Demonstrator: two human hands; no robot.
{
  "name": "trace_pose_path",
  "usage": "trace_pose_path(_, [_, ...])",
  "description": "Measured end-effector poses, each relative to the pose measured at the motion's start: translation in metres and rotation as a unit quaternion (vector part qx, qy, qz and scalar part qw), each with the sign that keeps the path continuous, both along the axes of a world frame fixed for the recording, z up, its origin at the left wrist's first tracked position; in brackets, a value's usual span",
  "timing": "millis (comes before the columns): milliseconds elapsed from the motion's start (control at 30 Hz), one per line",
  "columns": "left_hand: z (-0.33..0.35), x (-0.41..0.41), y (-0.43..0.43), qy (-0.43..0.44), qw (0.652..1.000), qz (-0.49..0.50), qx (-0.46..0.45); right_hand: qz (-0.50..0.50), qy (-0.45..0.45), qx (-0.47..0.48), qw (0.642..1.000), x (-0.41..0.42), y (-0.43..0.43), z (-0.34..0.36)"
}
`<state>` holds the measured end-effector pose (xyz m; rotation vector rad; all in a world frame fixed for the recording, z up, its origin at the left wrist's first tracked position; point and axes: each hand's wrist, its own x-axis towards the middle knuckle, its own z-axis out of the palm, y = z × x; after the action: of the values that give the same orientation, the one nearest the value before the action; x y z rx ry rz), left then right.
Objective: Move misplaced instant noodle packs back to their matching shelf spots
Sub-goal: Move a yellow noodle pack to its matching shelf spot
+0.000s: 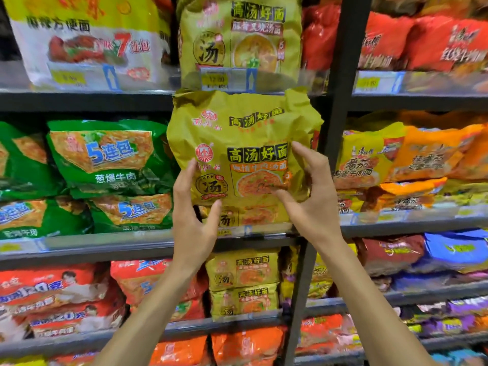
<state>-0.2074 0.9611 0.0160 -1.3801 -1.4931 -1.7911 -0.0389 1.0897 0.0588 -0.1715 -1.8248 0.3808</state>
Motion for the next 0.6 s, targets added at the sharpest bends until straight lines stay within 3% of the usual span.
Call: trace_pose_path(600, [-0.032,-0.037,0.027,-0.046,0.997,-0.025,-0.053,0.001,-0.01,-0.048,0.999,-0.031,0.04,-0.038])
